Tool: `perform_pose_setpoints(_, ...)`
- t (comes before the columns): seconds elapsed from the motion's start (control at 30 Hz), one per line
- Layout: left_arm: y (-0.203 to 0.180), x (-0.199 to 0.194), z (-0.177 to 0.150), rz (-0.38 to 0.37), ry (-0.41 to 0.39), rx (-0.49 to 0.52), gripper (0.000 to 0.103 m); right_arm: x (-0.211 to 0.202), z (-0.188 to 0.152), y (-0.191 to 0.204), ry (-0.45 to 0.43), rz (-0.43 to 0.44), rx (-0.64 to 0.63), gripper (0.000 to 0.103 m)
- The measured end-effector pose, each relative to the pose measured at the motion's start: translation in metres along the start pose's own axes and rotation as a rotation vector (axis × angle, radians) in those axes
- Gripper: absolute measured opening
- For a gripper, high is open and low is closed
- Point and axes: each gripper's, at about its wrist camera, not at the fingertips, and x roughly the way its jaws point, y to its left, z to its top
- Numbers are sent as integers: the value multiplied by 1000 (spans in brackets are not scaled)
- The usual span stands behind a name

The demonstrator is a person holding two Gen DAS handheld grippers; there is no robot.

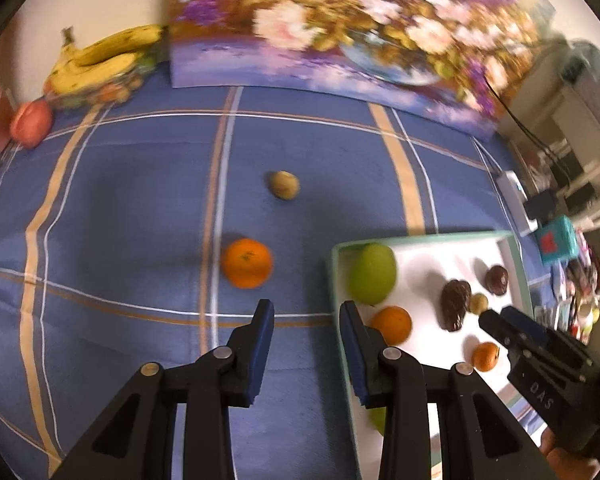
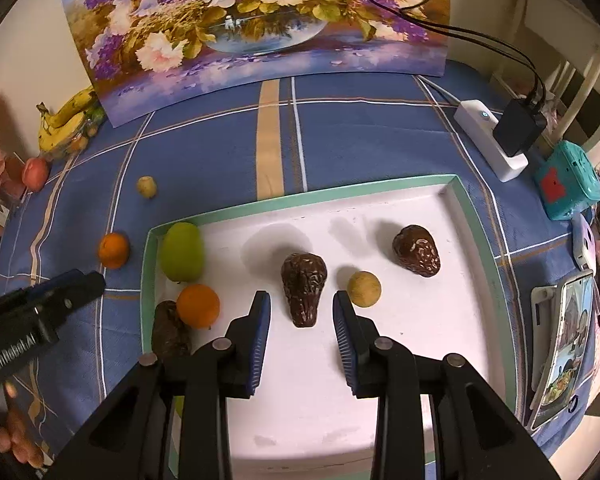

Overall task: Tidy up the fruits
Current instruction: 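Open the right tool to drop its date while the left tool releases its date, then move the open left tool to the orange while the right tool approaches the tan fruit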

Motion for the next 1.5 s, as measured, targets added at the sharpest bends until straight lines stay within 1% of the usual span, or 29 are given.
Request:
perform_pose_setpoints(0.27,41,-8,4,21,-36,-115,37,-1,0,11,-8,8,-27,34)
perform_pose_setpoints(0.37,51,-10,4,21,-39,-141,37,-2,1,14,-11,9,-32,34)
perform_pose_setpoints(0.4,53,-10,5,22,-38,-145,39,-2,1,14,-11,9,-33,34)
perform_pose_setpoints(0.47,56,-10,5,36,-36,-157,55,-2,1,15,-12,7,-35,34)
perform_pose_setpoints(0.5,57,-9,5,52,-36,-160,72,-2,1,15,-13,6,-36,34)
perform_pose_setpoints(0.53,57,-9,5,61,-35,-159,80,-2,1,15,-15,3,-36,34)
perform_pose_setpoints(0.57,57,-8,5,79,-34,-156,80,-1,2,15,-15,1,-36,35)
perform_pose_setpoints(0.63,59,-8,5,104,-32,-154,87,-1,2,15,-15,-4,-35,48)
perform_pose_setpoints(0.67,60,-7,5,114,-33,-156,90,0,2,15,-15,-8,-36,61)
perform_pose_setpoints(0.7,61,-7,5,119,-34,-158,95,0,2,15,-15,-9,-37,66)
perform_pose_setpoints(0.73,62,-7,4,127,-37,-164,100,1,2,15,-15,-10,-40,66)
perform_pose_setpoints(0.77,63,-7,4,133,-39,-167,102,1,2,16,-15,-12,-42,67)
perform_pose_setpoints(0.83,65,-7,3,148,-48,-172,103,2,3,16,-19,-25,-46,72)
perform_pose_setpoints(0.9,68,-9,3,165,-59,-176,103,2,2,16,-25,-36,-47,84)
perform_pose_setpoints(0.93,69,-9,2,174,-66,-178,103,2,2,15,-33,-42,-49,86)
perform_pose_setpoints(1.0,70,-11,2,181,-76,-181,103,1,3,16,-53,-50,-48,94)
perform_pose_setpoints(1.23,69,-14,6,190,-108,-156,103,-4,6,19,-122,-45,-45,94)
perform_pose_setpoints(1.37,67,-16,12,174,-120,-146,103,-4,9,22,-124,-8,-27,94)
perform_pose_setpoints(1.4,66,-17,13,179,-124,-145,103,-5,11,23,-124,-1,-31,94)
perform_pose_setpoints(1.5,63,-20,18,214,-152,-130,103,-7,15,30,-132,-19,-49,94)
